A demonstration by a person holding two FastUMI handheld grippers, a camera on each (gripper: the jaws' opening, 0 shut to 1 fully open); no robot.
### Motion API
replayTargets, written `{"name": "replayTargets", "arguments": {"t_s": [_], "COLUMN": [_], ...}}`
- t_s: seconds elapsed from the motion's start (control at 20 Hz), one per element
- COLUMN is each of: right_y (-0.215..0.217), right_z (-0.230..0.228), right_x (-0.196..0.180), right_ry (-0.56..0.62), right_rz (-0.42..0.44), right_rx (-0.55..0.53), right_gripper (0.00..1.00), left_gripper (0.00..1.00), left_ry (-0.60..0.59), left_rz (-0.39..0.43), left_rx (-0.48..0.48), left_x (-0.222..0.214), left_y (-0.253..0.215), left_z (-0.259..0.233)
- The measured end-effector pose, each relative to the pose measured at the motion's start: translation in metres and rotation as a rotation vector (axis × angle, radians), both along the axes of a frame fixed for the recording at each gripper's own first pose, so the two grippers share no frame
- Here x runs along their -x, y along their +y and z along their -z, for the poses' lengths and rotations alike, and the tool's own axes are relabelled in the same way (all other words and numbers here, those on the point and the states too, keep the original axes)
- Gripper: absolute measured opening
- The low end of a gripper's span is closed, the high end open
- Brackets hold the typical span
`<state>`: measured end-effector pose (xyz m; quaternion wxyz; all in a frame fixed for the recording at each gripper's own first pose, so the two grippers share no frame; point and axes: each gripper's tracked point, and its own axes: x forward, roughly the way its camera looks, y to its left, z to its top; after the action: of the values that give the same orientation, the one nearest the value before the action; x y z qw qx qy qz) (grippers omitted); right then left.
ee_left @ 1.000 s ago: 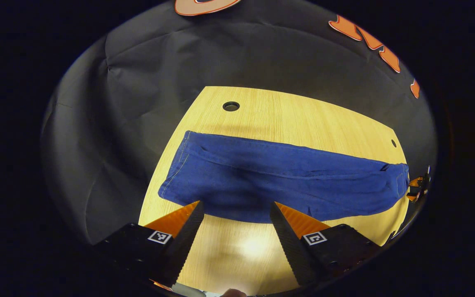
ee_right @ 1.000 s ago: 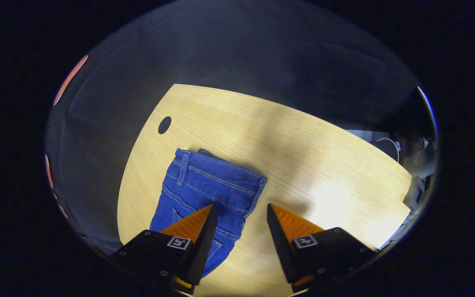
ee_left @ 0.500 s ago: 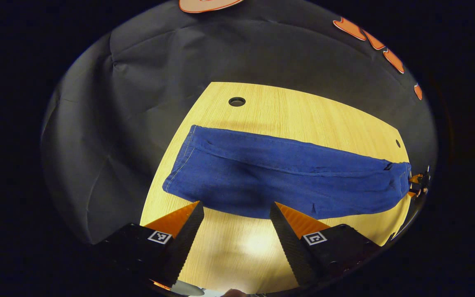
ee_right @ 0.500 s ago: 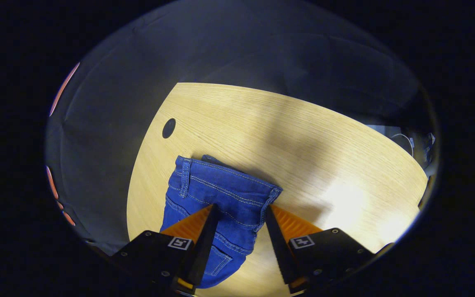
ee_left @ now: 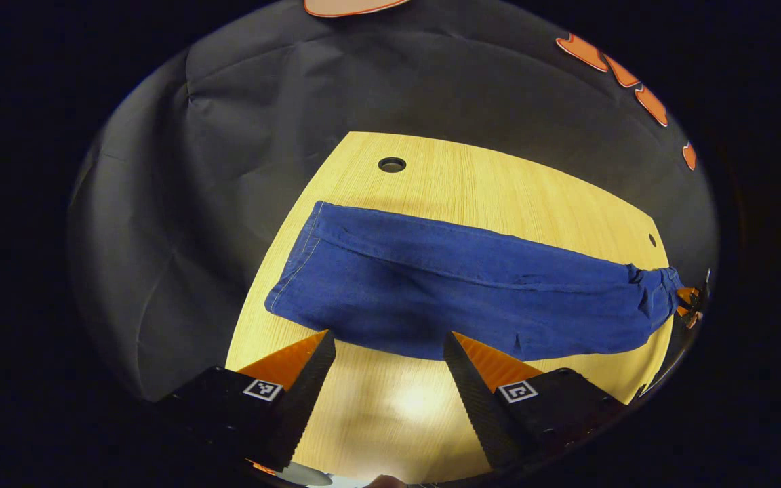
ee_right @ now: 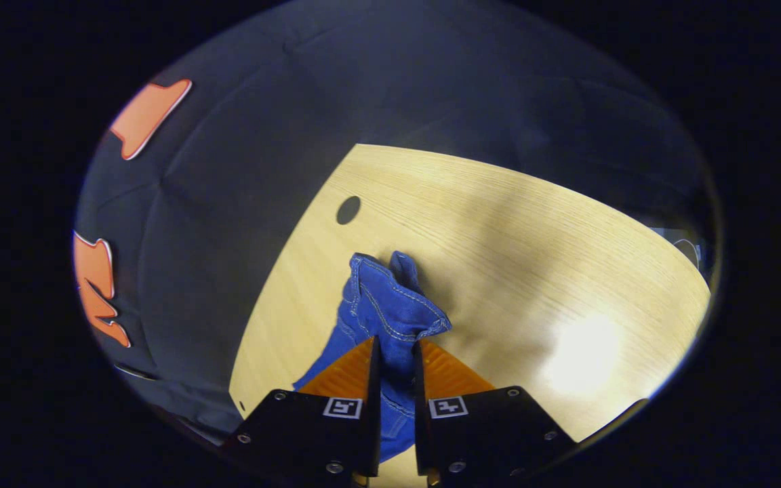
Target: Grasp the waist and the cuffs of the jeans and fold them to make the two legs overlap; first hold the waist and fold one-third of the jeans toward the cuffs, then hold the cuffs and fold the remaining one-third in the same direction to finish folding.
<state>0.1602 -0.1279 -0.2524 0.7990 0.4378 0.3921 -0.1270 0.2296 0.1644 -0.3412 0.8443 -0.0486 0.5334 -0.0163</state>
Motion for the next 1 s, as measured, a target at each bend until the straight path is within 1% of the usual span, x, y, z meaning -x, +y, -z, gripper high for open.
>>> {"name": "replayTargets", "arguments": {"t_s": [0.05, 0.2, 0.4, 0.75, 0.9, 1.0], "right_y": [0.010, 0.033, 0.079, 0.166, 0.209, 0.241], "right_z": [-0.008, -0.038, -0.069, -0.103, -0.112, -0.117], "right_x": [-0.001, 0.000, 0.003, 0.013, 0.017, 0.018], "right_ry": [-0.018, -0.074, -0.140, -0.190, -0.199, -0.206], "right_rz": [-0.021, -0.048, -0.130, -0.271, -0.327, -0.387], "right_rx": [-0.008, -0.030, -0.039, -0.048, -0.033, -0.020], "right_gripper": [0.22, 0.22, 0.22, 0.22, 0.21, 0.22], "left_gripper": [0.99, 0.99, 0.99, 0.99, 0.99, 0.99], "left_ry": [-0.004, -0.012, -0.023, -0.035, -0.039, -0.039], "left_rz": [-0.002, -0.004, -0.017, -0.053, -0.068, -0.079], "left_rx": [0.006, 0.019, 0.032, 0.078, 0.086, 0.096], "left_x": [-0.001, 0.000, 0.003, 0.006, 0.007, 0.007], "left_y": [0.003, 0.006, 0.007, 0.021, 0.024, 0.027], "left_z": [-0.002, -0.005, -0.006, -0.010, -0.013, -0.014]}}
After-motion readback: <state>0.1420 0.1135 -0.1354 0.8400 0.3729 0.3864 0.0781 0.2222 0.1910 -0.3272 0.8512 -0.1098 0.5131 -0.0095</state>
